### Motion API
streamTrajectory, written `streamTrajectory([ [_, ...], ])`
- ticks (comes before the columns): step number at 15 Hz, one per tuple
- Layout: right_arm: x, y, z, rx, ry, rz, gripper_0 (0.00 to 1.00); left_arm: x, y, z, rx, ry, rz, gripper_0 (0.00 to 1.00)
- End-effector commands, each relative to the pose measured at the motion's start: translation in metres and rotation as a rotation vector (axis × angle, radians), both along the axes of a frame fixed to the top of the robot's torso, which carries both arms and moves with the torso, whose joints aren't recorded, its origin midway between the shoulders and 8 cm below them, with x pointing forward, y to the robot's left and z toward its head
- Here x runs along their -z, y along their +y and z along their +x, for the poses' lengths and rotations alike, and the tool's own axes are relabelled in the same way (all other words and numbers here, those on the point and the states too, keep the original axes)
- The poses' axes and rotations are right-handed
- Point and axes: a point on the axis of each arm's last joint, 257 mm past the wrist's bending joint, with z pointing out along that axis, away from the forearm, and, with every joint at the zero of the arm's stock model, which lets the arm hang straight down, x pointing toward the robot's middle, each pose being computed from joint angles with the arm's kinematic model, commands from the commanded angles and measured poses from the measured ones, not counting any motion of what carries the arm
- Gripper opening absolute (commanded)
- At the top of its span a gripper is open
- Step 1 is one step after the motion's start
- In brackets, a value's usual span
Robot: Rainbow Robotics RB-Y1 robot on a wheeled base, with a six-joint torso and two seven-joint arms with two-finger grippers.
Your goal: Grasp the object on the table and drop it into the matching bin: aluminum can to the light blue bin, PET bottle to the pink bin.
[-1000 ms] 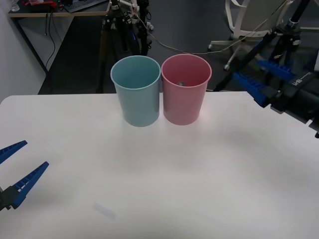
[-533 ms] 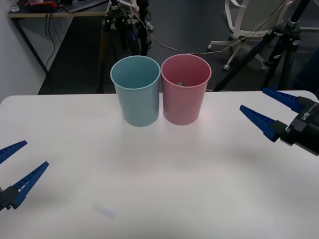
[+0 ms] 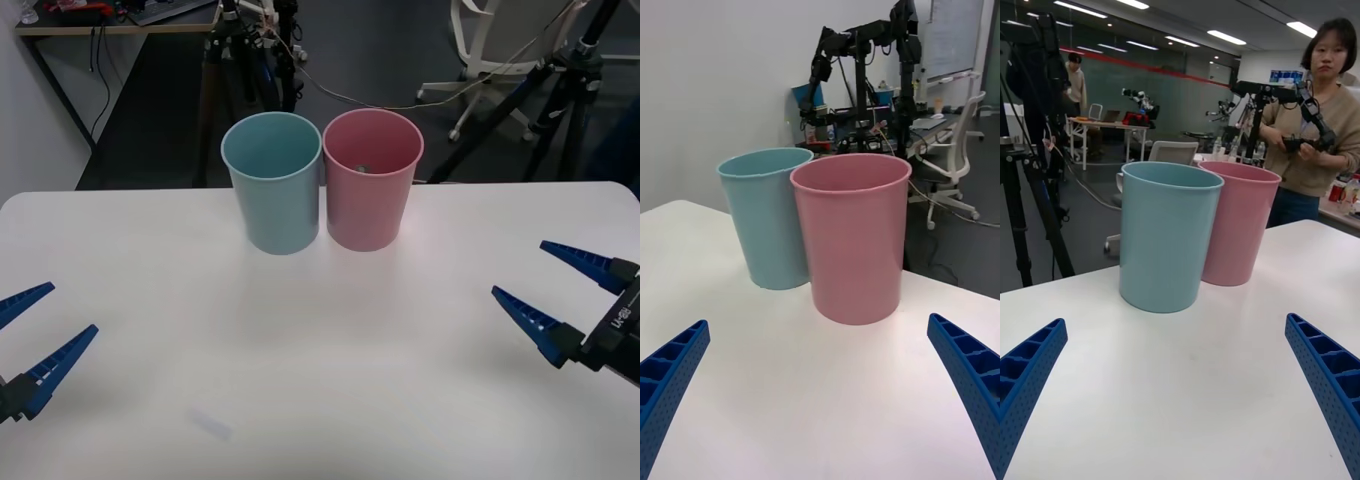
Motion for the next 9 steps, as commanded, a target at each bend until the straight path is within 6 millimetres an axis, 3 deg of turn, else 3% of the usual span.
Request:
streamTrajectory([
  [1,0.0161,-0.0009,-0.0116,0.009,0.017,-0.01,1.0,0.0,0.0,0.0,0.0,0.0,0.0,1.0],
  [9,0.0174,0.0045,-0.0158,-0.01,0.015,-0.008,1.0,0.0,0.0,0.0,0.0,0.0,0.0,1.0],
])
